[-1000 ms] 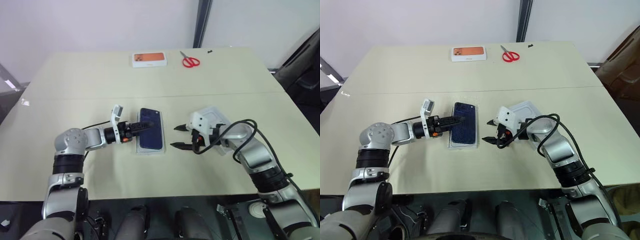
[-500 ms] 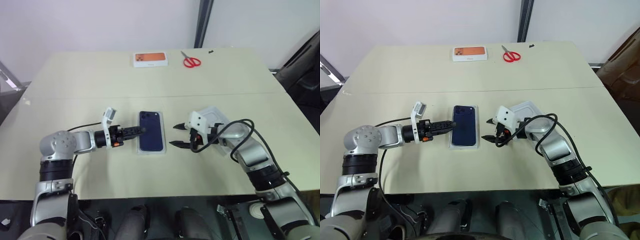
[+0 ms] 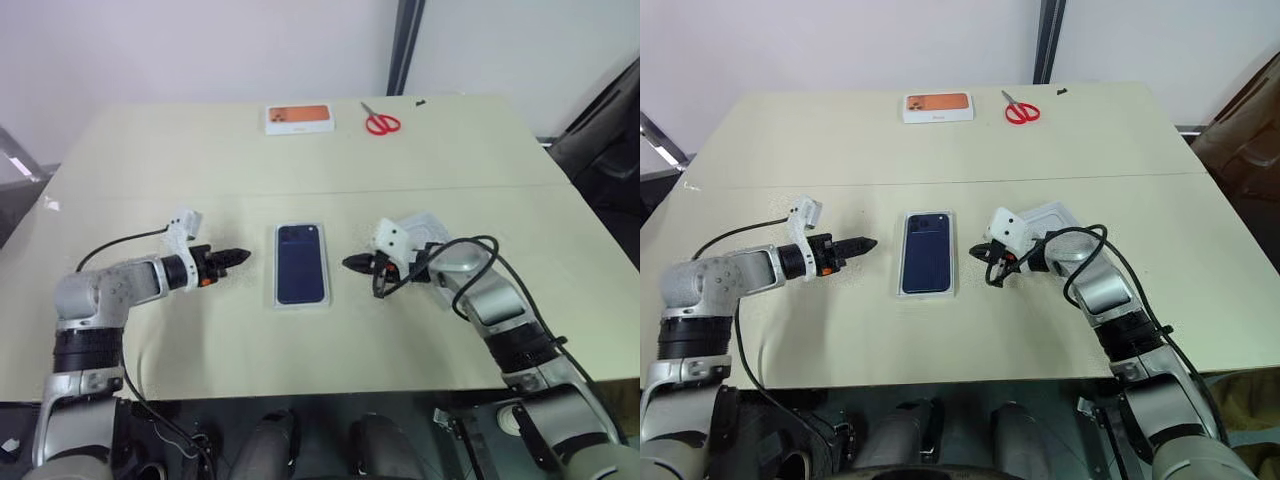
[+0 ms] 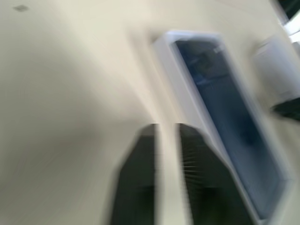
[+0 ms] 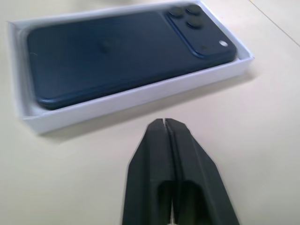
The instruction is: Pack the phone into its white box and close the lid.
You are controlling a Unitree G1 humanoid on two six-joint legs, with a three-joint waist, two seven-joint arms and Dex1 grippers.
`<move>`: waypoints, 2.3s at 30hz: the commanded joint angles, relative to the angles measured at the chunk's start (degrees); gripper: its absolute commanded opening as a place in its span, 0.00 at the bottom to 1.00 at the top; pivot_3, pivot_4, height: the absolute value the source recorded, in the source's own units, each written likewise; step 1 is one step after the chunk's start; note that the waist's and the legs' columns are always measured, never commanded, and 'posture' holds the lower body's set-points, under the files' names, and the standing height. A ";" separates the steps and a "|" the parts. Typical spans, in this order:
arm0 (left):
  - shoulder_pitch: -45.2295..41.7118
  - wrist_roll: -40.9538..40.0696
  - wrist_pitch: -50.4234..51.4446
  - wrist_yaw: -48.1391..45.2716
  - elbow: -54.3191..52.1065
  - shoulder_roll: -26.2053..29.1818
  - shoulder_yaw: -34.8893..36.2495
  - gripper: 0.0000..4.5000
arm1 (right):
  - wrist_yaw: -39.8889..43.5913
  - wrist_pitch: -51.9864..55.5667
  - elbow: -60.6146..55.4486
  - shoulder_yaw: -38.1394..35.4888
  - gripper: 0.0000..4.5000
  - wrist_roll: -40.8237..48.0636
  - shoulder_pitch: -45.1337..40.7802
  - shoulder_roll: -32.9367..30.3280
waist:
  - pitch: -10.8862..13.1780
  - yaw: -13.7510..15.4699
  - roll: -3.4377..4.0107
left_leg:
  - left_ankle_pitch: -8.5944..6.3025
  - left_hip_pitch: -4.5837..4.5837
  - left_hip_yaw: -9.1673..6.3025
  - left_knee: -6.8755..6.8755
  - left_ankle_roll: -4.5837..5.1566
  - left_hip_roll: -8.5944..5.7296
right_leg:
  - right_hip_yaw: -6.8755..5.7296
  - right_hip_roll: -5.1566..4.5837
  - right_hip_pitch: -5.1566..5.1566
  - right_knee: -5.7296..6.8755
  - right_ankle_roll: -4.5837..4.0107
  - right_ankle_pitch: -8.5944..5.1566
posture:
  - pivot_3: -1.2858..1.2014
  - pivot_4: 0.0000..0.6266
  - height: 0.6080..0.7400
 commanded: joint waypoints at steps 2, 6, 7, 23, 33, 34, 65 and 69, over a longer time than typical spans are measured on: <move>-0.90 0.85 -1.91 1.74 -1.92 -4.57 -1.25 0.01 | -2.49 -2.74 1.46 1.62 0.00 -3.23 -2.36 1.85 | 0.00 0.19 0.00 | 0.00 0.00 0.00 0.02 0.01 -0.02 | -0.01 -0.02 0.02 0.00 0.00 0.00 | 0.52 0.24 0.95; -0.39 1.83 -1.57 2.53 -4.13 -7.70 -4.10 0.01 | -2.23 -3.03 1.09 2.10 0.00 -3.54 -2.73 3.12 | 0.00 -0.12 -0.01 | 0.00 -0.02 0.00 0.02 0.01 -0.01 | -0.01 -0.01 -0.01 0.01 0.00 0.00 | 0.52 0.24 0.95; -0.50 1.84 -1.49 2.64 -4.31 -8.39 -4.55 0.01 | -2.27 -3.08 1.22 2.14 0.00 -3.74 -2.81 3.22 | 0.00 -0.12 -0.01 | 0.00 -0.02 0.00 0.02 0.01 -0.01 | -0.02 0.00 -0.01 0.02 0.00 0.00 | 0.52 0.24 0.95; -6.94 3.61 -3.05 2.74 -0.95 -19.42 -9.69 0.01 | 0.47 -0.42 -5.56 -4.31 0.00 -3.11 4.93 -8.46 | 0.03 0.87 -0.04 | -0.01 -0.02 0.03 0.08 0.02 -0.02 | -0.02 0.00 0.04 0.02 0.01 0.00 | 0.52 0.24 0.95; -7.42 4.62 -3.80 1.94 0.08 -22.04 -11.16 0.01 | -0.57 0.20 -6.32 -7.88 0.00 -3.03 7.53 -12.37 | 0.03 1.03 -0.05 | -0.01 -0.01 0.04 0.12 0.03 -0.02 | -0.02 0.00 0.09 0.01 0.01 0.00 | 0.52 0.24 0.95; -7.31 4.43 -3.54 1.89 -0.28 -22.09 -11.12 0.01 | -0.72 -0.06 -6.05 -7.87 0.00 -3.16 7.46 -12.32 | 0.03 1.06 -0.05 | 0.00 -0.01 0.04 0.12 0.03 -0.02 | -0.02 0.00 0.09 0.01 0.01 0.00 | 0.52 0.24 0.95; -4.04 2.83 -0.99 2.57 -7.05 -18.18 -7.93 0.01 | -2.30 -4.27 -3.47 -7.82 0.00 -3.57 4.98 -9.12 | 0.03 0.14 -0.05 | 0.00 -0.01 0.02 0.10 0.02 0.01 | -0.02 0.04 0.08 0.01 0.01 0.00 | 0.52 0.24 0.95; -3.77 3.45 -2.39 1.76 -6.85 -16.91 -8.41 0.01 | -3.99 -4.35 -4.19 -7.10 0.00 -4.12 5.02 -7.86 | 0.03 0.04 -0.05 | 0.00 -0.01 0.03 0.11 0.02 0.00 | -0.01 0.04 0.07 0.02 0.01 0.00 | 0.52 0.24 0.95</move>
